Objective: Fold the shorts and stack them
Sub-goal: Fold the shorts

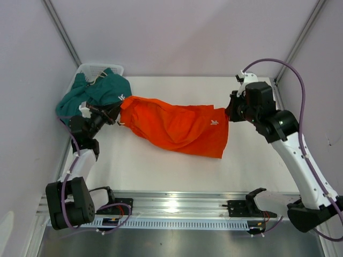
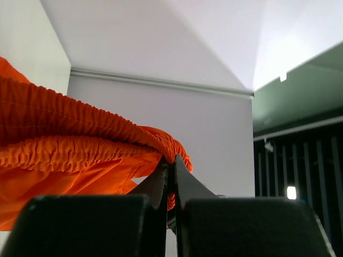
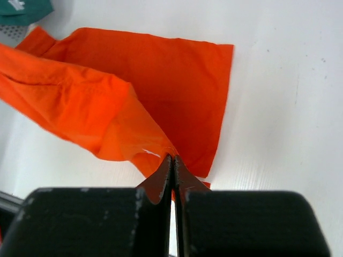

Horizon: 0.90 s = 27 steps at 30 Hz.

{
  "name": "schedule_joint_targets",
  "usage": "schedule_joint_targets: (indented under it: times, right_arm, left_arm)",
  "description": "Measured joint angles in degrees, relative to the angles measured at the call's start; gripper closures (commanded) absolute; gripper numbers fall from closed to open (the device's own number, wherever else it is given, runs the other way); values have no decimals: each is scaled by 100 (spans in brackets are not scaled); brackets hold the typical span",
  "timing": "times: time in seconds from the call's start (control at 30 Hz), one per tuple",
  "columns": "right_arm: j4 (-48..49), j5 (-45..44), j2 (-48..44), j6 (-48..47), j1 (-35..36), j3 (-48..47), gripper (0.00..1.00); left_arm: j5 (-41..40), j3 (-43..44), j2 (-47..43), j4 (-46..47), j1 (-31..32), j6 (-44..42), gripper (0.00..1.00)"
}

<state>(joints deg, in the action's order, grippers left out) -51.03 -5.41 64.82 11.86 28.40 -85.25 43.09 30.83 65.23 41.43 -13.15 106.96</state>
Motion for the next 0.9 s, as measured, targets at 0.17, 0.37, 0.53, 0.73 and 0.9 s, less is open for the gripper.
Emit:
schedule_joint_targets:
  times: [0.17,0.37,0.53,0.73,0.9]
  right_arm:
    - [160,623,688,-44,-750,-179,100]
    - [664,1117,1567,-37,-990,-361,100]
    - [988,1401,2511,-39,-1054,-942,100]
    - [1331,1576,3751,-42,-1246,-1777,100]
    - [1491,1692,4951,13,-1469,-2575,100]
  left_arm:
    - [-358,-315,-22,-474,-22,4,100]
    - [-927,-1342,-590,-514,-48,201,100]
    - [-1390,-1779,-1167,-767,-96,262,100]
    - [-1969,-2341,-1556,-680,-144,516,100]
    - [-2415,-2511,-1563,-704,-205,612,89]
